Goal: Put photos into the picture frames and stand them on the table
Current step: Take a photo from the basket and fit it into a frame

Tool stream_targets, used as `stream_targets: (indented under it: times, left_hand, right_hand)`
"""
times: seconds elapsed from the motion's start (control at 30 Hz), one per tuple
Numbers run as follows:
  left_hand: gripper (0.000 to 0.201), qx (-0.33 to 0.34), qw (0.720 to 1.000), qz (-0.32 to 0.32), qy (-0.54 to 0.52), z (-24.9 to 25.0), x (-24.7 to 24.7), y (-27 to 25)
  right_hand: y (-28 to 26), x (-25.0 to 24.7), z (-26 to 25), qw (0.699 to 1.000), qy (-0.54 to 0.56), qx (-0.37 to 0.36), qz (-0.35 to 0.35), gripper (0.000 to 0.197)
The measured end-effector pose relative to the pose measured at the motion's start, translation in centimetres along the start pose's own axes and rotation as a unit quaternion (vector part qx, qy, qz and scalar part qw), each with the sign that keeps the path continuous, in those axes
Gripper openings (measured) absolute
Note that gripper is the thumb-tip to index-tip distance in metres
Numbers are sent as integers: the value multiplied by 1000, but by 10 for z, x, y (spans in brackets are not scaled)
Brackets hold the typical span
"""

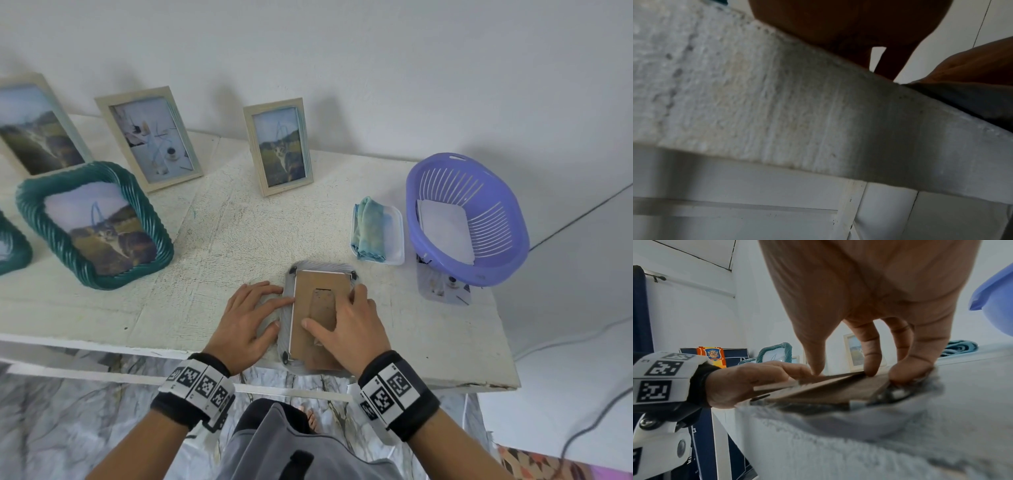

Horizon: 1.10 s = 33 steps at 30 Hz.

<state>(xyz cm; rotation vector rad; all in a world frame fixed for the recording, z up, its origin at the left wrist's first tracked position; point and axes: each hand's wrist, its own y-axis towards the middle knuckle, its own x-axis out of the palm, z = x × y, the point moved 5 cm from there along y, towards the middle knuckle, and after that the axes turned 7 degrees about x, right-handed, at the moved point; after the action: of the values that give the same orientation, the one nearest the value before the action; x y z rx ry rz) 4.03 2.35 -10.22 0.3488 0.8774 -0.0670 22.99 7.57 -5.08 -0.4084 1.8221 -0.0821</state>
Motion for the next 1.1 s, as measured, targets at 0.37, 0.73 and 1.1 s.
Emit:
stream_targets:
  times: [0.37, 0.73, 1.1]
  left_hand:
    - [49, 40, 994, -61, 78, 42, 16, 6]
    - [50, 38, 992, -71, 96, 38, 25, -1]
    - [51, 39, 993, -69, 88, 39, 24, -2]
  right_hand:
    - [-23, -10, 26, 985, 39, -160, 46, 30]
    - [-62, 12, 68, 967, 5, -252, 45, 31]
    - [-66, 9, 53, 977, 39, -158, 136, 14]
